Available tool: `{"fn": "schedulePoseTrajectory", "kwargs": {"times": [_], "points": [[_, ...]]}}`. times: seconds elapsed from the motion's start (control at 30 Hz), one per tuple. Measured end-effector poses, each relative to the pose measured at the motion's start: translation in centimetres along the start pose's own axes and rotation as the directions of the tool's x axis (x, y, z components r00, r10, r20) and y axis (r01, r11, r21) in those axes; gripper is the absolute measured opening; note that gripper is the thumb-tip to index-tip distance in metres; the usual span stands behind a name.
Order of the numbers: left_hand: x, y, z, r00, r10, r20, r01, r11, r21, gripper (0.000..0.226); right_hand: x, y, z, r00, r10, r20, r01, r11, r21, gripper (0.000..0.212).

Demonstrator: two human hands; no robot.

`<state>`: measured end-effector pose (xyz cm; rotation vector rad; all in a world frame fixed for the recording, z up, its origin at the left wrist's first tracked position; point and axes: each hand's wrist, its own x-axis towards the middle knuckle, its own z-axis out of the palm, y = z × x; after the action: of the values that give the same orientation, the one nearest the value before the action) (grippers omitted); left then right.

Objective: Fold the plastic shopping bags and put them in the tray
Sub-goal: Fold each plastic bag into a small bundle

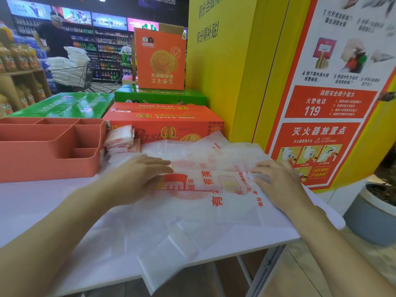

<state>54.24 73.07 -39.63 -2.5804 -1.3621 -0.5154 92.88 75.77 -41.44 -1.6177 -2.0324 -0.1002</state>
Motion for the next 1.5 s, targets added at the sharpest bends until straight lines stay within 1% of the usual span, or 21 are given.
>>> {"fn": "schedulePoseTrajectory", "kwargs": {"times": [0.1,0.17,0.23,0.37,0.57,0.73,0.77,0.83,0.9,0.93,1.0,1.03,1.07,1.1,1.13,1.2,1.27,1.3,1.37,1.43,1.5], "points": [[0.3,2.0,0.8,0.976,-0.071,0.206,0.110,0.977,-0.184,0.058,0.2,-1.0,-0.3,0.994,-0.093,0.053,0.096,0.994,-0.051,0.036],[0.5,2.6,1.3,0.936,-0.077,0.343,0.150,0.970,-0.191,0.066,0.4,-2.9,-0.6,0.985,-0.145,0.097,0.148,0.989,-0.027,0.041],[0.7,2.9,1.5,0.912,-0.064,0.404,0.143,0.975,-0.169,0.064,0.5,-5.8,-0.6,0.965,-0.179,0.191,0.176,0.984,0.032,0.043],[0.7,3.4,1.6,0.871,-0.075,0.485,0.154,0.980,-0.126,0.062,0.3,-11.4,0.4,0.872,-0.256,0.418,0.239,0.967,0.092,0.051],[0.7,3.5,1.4,0.831,-0.133,0.539,0.226,0.968,-0.108,0.087,-0.4,-11.6,2.7,0.770,-0.234,0.593,0.275,0.961,0.022,0.066],[0.4,2.7,1.1,0.770,-0.298,0.564,0.354,0.935,0.011,0.102,-0.4,-11.6,2.5,0.768,-0.219,0.602,0.256,0.966,0.025,0.063],[0.2,2.3,0.9,0.761,-0.328,0.560,0.373,0.927,0.036,0.111,-0.5,-11.7,2.4,0.772,-0.218,0.598,0.242,0.969,0.041,0.067],[-0.3,2.0,0.5,0.740,-0.376,0.557,0.392,0.915,0.097,0.125,-0.7,-11.9,2.2,0.779,-0.226,0.585,0.212,0.973,0.094,0.094],[-0.6,1.8,0.0,0.714,-0.449,0.537,0.446,0.883,0.145,0.117,-0.7,-11.9,1.9,0.794,-0.217,0.567,0.180,0.976,0.122,0.117],[-0.7,1.8,-0.2,0.688,-0.488,0.537,0.474,0.862,0.177,0.107,-0.6,-11.8,1.7,0.798,-0.214,0.563,0.172,0.977,0.127,0.114],[-0.7,1.2,-0.4,0.656,-0.547,0.520,0.499,0.831,0.245,0.076,-0.4,-11.5,1.5,0.803,-0.220,0.554,0.179,0.976,0.127,0.079],[-0.6,0.7,-0.5,0.665,-0.555,0.500,0.498,0.828,0.257,0.066,-0.4,-11.3,1.5,0.808,-0.221,0.547,0.185,0.975,0.121,0.065],[-0.6,0.5,-0.5,0.659,-0.568,0.493,0.514,0.819,0.257,0.066,-0.4,-11.1,1.5,0.809,-0.226,0.542,0.193,0.974,0.118,0.059],[-0.5,0.3,-0.6,0.667,-0.583,0.464,0.542,0.807,0.234,0.073,-0.3,-10.8,1.6,0.808,-0.232,0.542,0.202,0.973,0.115,0.057],[-0.5,0.2,-0.9,0.673,-0.588,0.449,0.558,0.802,0.213,0.089,-0.3,-10.6,1.5,0.805,-0.238,0.544,0.212,0.971,0.111,0.057],[-0.4,0.7,-1.1,0.771,-0.473,0.426,0.465,0.876,0.132,0.123,-0.2,-10.6,1.2,0.807,-0.250,0.535,0.233,0.967,0.101,0.058],[-0.3,1.5,-0.9,0.857,-0.343,0.385,0.358,0.933,0.034,0.130,0.0,-10.8,0.5,0.816,-0.276,0.508,0.278,0.958,0.075,0.054],[-0.2,1.7,-0.8,0.891,-0.279,0.357,0.306,0.952,-0.020,0.125,0.1,-11.1,0.0,0.818,-0.296,0.494,0.308,0.950,0.060,0.049],[-0.1,2.1,-0.5,0.928,-0.181,0.327,0.225,0.969,-0.102,0.101,0.1,-11.6,-0.6,0.806,-0.335,0.488,0.366,0.930,0.034,0.042],[-0.2,2.5,0.0,0.947,-0.116,0.299,0.166,0.975,-0.150,0.072,0.2,-12.0,-0.7,0.783,-0.354,0.511,0.412,0.911,0.000,0.041],[-0.2,2.9,0.1,0.961,-0.088,0.260,0.135,0.977,-0.168,0.055,0.2,-12.0,-0.6,0.771,-0.362,0.524,0.434,0.901,-0.016,0.039]]}}
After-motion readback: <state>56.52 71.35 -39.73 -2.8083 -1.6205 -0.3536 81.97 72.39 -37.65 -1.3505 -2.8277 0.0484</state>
